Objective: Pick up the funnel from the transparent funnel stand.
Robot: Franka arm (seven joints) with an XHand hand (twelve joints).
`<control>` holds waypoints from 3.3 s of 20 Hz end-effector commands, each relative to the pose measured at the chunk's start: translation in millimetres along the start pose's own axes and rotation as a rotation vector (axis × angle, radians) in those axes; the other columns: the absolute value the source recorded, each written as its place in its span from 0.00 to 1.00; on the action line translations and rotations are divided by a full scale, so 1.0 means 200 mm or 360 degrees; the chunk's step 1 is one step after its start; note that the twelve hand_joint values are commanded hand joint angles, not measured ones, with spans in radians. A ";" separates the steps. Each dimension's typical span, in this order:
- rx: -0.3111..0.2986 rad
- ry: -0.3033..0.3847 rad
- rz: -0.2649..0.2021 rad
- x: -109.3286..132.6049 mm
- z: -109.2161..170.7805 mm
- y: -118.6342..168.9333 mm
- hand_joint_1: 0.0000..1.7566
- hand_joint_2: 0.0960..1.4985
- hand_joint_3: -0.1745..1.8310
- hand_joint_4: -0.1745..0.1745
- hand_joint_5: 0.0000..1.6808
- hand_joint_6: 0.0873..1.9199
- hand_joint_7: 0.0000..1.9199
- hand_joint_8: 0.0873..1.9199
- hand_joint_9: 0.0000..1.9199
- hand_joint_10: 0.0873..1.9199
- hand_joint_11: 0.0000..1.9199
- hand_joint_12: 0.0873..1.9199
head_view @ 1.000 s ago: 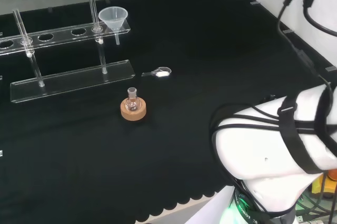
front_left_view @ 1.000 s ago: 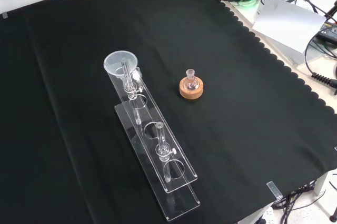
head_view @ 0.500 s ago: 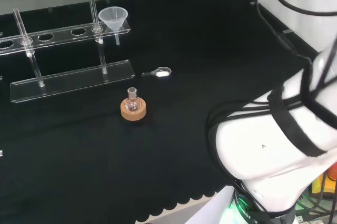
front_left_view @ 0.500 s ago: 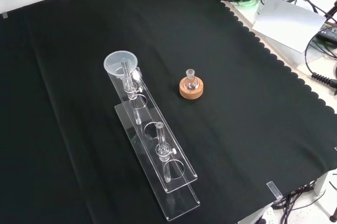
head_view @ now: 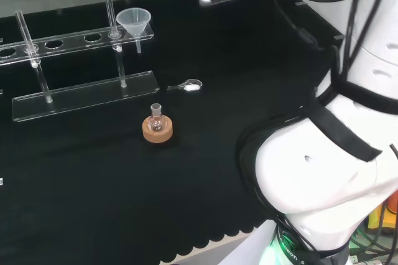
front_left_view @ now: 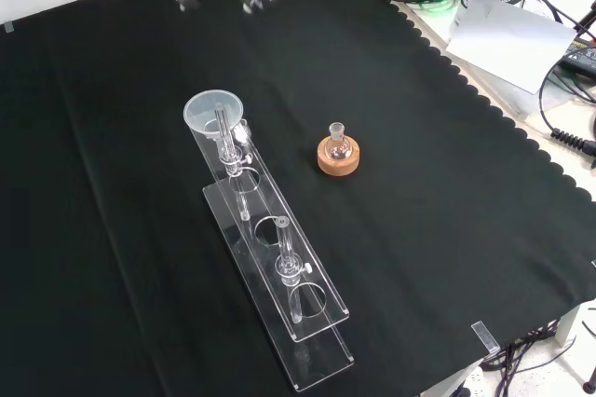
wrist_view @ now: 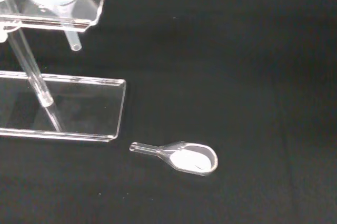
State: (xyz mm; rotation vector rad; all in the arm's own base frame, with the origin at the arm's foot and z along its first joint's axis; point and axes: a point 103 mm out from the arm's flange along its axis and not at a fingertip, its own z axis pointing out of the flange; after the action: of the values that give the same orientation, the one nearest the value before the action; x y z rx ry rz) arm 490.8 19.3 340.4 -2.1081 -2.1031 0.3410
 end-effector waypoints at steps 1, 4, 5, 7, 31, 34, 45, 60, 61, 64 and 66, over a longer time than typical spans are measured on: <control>0.0058 -0.0064 -0.0149 0.22 0.03 0.15 0.05 0.69 0.26 0.48 0.13 0.00 0.03 0.24 0.11 0.29 0.00 0.68; 0.0110 -0.0100 -0.0174 0.28 0.03 0.19 0.14 0.63 0.23 0.43 0.13 0.00 0.04 0.26 0.12 0.31 0.00 0.71; 0.0123 -0.0113 -0.0184 0.30 0.03 0.21 0.18 0.61 0.22 0.41 0.13 0.00 0.04 0.26 0.13 0.32 0.01 0.72; 0.0159 -0.0141 -0.0204 0.33 0.03 0.23 0.22 0.59 0.21 0.38 0.14 0.00 0.04 0.27 0.13 0.33 0.03 0.73; 0.0393 -0.0310 -0.0278 0.51 0.05 0.46 0.38 0.45 0.23 0.22 0.06 0.00 0.00 0.24 0.12 0.41 0.23 0.72; 0.0388 -0.0333 -0.0275 0.51 0.07 0.47 0.38 0.45 0.23 0.22 0.06 0.00 0.00 0.24 0.12 0.42 0.23 0.72; 0.0333 -0.0349 -0.0245 0.45 0.11 0.51 0.39 0.44 0.24 0.22 0.07 0.00 0.00 0.25 0.10 0.42 0.22 0.73; 0.0365 -0.0333 -0.0246 0.42 0.17 0.57 0.40 0.43 0.26 0.23 0.08 0.00 0.00 0.24 0.09 0.43 0.21 0.73; 0.0367 -0.0334 -0.0245 0.41 0.17 0.58 0.40 0.43 0.26 0.23 0.08 0.00 0.00 0.24 0.10 0.43 0.21 0.73; 0.0375 -0.0335 -0.0246 0.41 0.18 0.58 0.40 0.42 0.27 0.23 0.09 0.00 0.00 0.26 0.10 0.43 0.21 0.73; 0.0382 -0.0338 -0.0253 0.42 0.18 0.58 0.40 0.42 0.28 0.23 0.09 0.00 0.00 0.29 0.13 0.41 0.21 0.74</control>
State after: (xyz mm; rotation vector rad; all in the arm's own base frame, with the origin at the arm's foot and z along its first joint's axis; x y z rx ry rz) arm 593.4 99.2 271.4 -1.8355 -2.1950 0.7758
